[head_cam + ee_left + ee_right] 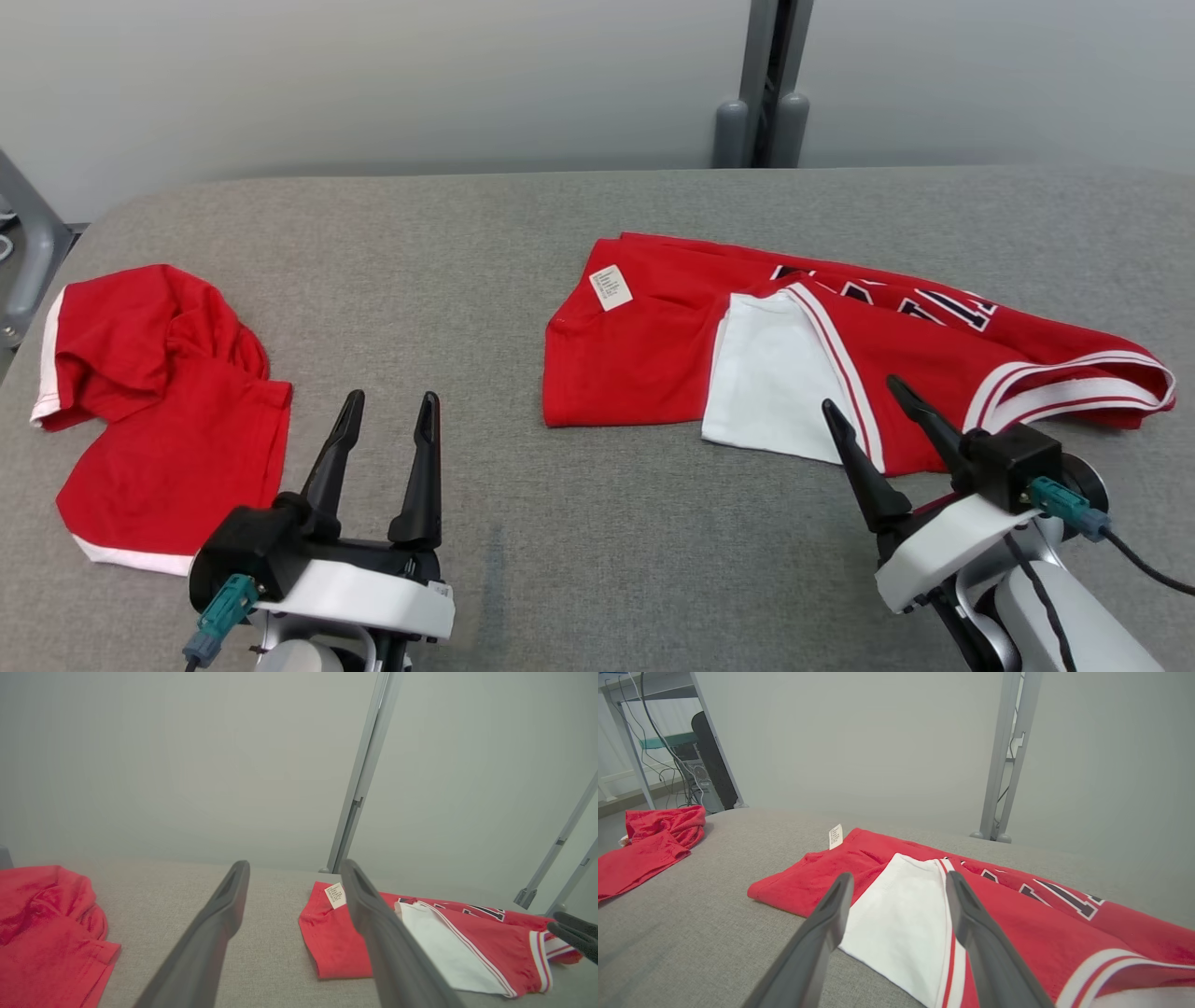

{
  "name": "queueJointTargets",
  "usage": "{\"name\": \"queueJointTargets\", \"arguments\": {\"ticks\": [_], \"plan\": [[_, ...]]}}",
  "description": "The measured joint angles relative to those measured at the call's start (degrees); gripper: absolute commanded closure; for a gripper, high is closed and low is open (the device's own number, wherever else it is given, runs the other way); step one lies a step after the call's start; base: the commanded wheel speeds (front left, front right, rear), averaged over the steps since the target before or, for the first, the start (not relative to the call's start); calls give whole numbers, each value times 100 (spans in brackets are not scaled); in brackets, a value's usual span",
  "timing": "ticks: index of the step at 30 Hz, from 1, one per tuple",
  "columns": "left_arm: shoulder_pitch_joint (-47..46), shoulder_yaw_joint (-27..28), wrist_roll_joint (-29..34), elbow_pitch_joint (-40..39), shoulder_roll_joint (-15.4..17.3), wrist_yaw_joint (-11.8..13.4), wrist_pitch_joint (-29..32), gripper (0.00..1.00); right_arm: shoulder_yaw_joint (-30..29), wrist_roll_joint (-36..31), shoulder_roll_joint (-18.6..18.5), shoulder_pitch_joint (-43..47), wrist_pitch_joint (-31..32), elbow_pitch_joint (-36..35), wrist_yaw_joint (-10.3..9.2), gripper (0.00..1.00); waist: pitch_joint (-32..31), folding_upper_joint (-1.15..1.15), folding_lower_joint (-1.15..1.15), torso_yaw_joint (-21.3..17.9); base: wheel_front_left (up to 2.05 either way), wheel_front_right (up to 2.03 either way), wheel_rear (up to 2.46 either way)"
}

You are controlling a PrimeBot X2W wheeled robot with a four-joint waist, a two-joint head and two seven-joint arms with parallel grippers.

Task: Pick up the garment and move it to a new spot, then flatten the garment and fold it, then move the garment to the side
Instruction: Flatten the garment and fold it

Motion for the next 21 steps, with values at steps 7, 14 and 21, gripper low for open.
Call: {"name": "queueJointTargets", "arguments": {"ticks": [7,14,21], "plan": [[-73,-202,-54,16,-4,14,0,0,227,-137,383,-263,137,756,0,0,160,0,0,408,0,0,0],[-147,-336,-144,27,0,53,0,0,157,-379,427,-609,214,1699,0,0,340,0,0,911,0,0,0],[-148,-408,-202,25,3,94,0,0,-26,-575,528,-814,189,2331,0,0,472,0,0,1273,0,0,0]]}}
